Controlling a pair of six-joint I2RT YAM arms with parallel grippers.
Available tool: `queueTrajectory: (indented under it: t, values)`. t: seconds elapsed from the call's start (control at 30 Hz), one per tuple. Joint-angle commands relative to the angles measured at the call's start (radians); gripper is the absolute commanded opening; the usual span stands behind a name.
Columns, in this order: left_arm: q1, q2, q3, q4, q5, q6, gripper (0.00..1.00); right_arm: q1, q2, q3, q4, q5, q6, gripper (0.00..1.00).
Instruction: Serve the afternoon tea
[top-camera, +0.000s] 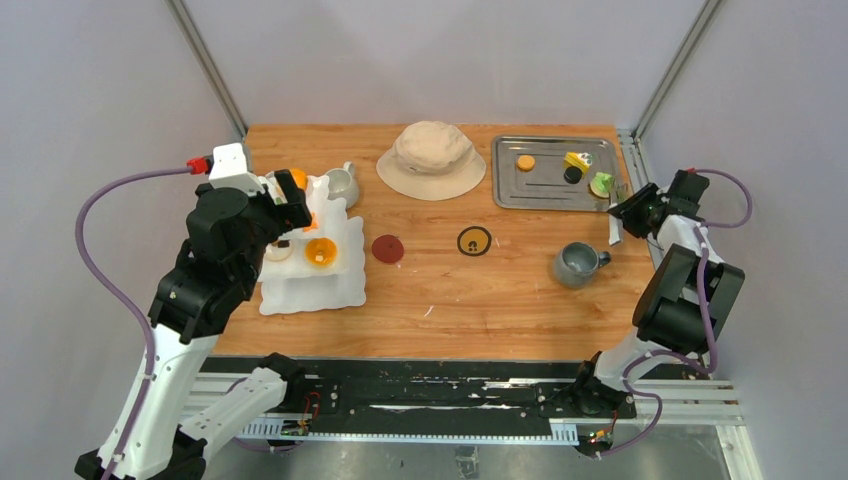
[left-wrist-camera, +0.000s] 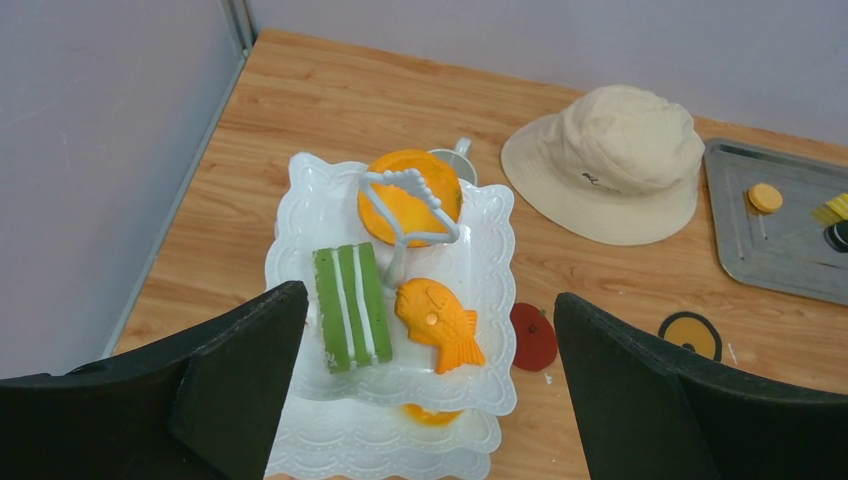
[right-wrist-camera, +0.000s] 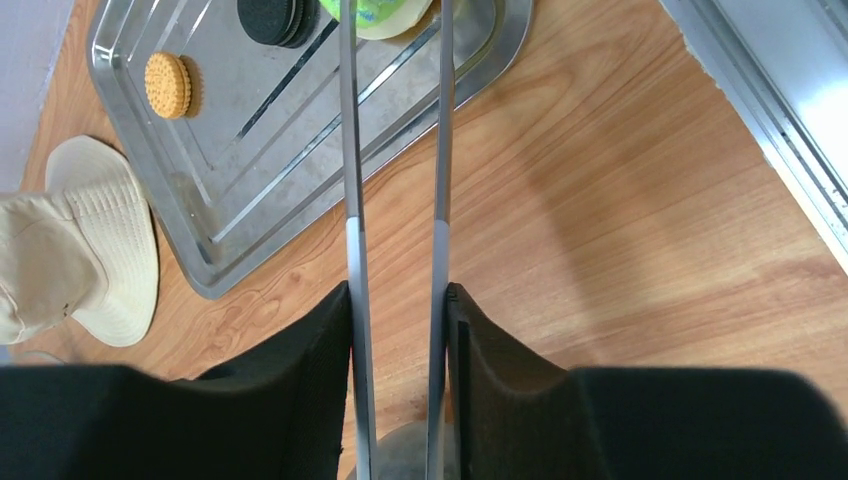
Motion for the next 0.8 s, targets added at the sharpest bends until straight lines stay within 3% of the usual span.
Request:
queueTrajectory:
  t: [0.0,0.13,0.17,0.57,0.77]
  values:
    - [-0.006,0.003,-0.004,0.035,-0.008,0.006,0.98,-0.021,0.001,0.015,0.053,-0.031,0.025,0.26]
    - [-0.007,0.002,-0.001,0.033,-0.007,0.006,0.98,-0.022,-0.006,0.016,0.054,-0.041,0.028,0.02]
    - [-0.006,0.002,0.000,0.032,-0.007,0.006,0.98,-0.022,-0.010,0.016,0.054,-0.044,0.030,0.01]
    - [-0.007,-0.008,0.005,0.026,-0.006,0.005,0.98,-0.022,-0.136,-0.006,0.020,-0.036,0.031,0.01]
    - [-0.006,-0.019,0.008,0.023,-0.001,-0.002,0.98,-0.001,-0.273,-0.028,0.014,-0.154,0.046,0.00]
